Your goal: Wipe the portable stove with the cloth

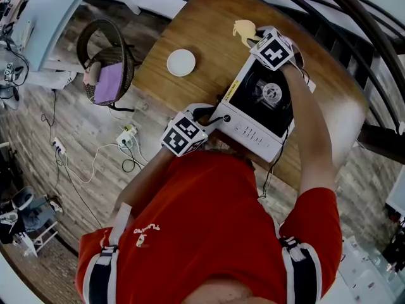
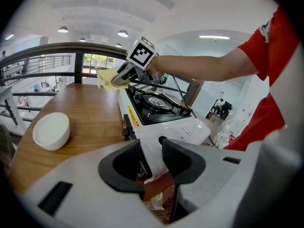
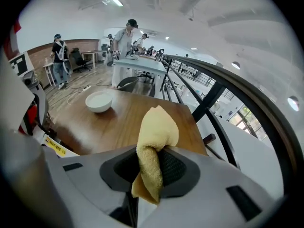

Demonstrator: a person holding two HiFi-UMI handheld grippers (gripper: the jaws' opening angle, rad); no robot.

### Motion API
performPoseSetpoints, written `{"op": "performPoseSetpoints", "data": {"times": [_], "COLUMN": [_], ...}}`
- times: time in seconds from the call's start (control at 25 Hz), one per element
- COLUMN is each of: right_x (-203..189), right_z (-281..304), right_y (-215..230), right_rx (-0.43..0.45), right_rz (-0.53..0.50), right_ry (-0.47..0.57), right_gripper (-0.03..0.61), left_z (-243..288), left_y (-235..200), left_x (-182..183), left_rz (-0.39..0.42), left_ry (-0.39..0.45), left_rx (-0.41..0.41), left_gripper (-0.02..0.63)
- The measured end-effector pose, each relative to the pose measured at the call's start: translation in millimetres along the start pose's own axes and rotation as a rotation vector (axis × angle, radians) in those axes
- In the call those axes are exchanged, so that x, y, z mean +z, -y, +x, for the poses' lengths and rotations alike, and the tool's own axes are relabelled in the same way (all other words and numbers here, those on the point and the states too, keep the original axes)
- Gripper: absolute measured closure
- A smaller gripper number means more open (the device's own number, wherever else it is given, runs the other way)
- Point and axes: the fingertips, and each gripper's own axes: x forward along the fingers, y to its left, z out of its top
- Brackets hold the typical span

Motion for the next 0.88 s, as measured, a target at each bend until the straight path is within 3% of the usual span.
{"op": "performPoseSetpoints", "data": {"times": [0.32, 0.88], "right_x": [5, 4], "right_z": [-9, -31], "right_y": [-37, -130], "right_rx": [-0.034, 0.018], "right_rz": [-0.125, -0.132], "right_ry": [-0.042, 0.016], "right_gripper": [0.466, 0.466], "left_z": [0, 4], "left_y": [-1, -1], "left_x": [0, -3], "left_rz": [0.010, 0.015], "left_ry": [-0.002, 0.000], "left_rx": [-0.008, 0.000], "left_gripper": [0.468, 0.468]}}
